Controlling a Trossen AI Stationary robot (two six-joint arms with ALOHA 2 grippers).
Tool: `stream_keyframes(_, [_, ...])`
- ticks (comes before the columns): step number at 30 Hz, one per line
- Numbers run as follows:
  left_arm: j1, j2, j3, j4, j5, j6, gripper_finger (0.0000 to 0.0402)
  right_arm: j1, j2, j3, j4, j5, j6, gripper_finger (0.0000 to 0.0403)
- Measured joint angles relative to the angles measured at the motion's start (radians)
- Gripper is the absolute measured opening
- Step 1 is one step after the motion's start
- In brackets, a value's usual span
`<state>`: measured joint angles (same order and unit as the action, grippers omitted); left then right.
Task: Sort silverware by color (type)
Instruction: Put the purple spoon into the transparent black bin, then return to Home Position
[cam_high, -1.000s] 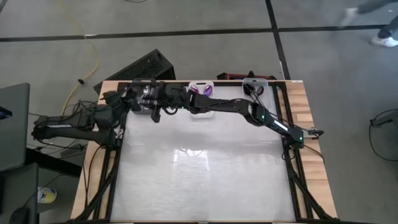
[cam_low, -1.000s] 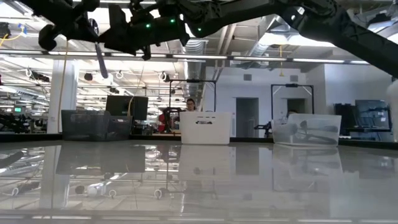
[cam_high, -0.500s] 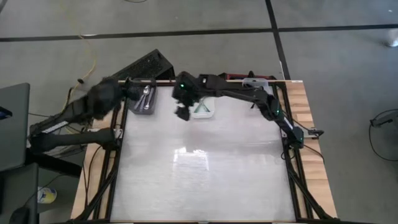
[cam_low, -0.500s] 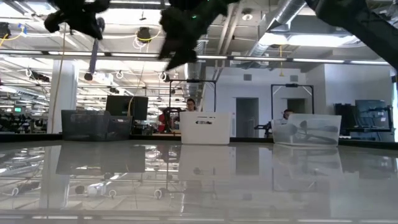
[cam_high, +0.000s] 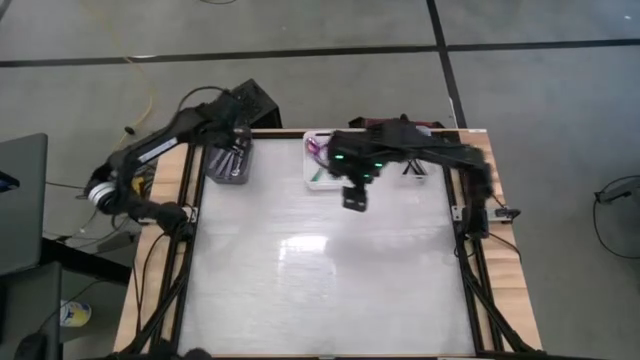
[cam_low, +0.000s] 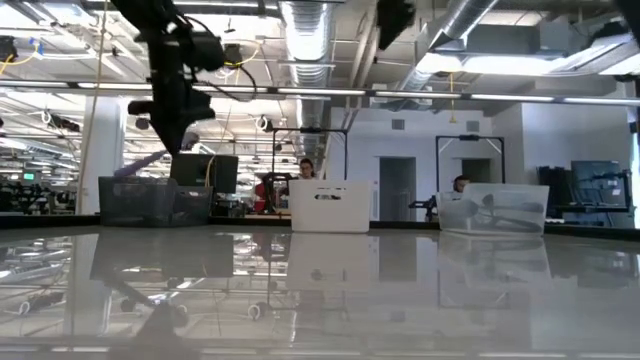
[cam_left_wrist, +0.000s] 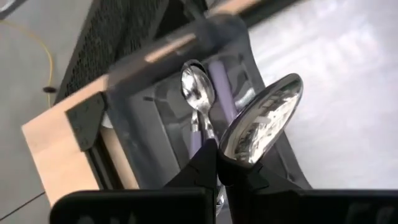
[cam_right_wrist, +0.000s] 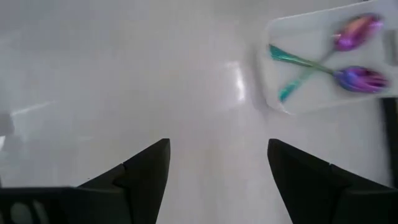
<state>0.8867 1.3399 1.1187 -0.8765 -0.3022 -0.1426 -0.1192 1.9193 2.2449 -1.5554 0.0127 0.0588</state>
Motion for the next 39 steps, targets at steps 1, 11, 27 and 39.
stream_keyframes(1, [-0.001,0.024,0.0,0.0,0.001,0.008,0.0,0.011,-0.035,-0.022,0.001,0.023,0.009,0.0294])
stream_keyframes(11, [-0.023,0.154,0.0,0.037,-0.069,0.025,0.0002,0.092,-0.405,-0.391,0.059,0.203,0.208,0.0294])
stream_keyframes(27, [0.01,0.133,0.053,-0.029,-0.139,-0.009,0.0133,0.159,-0.9,-1.007,0.315,0.25,0.457,0.0294])
stream_keyframes(39, [-0.353,-0.401,-0.128,0.348,0.179,-0.056,0.0133,0.203,-1.178,-1.442,0.999,0.233,0.336,0.0294])
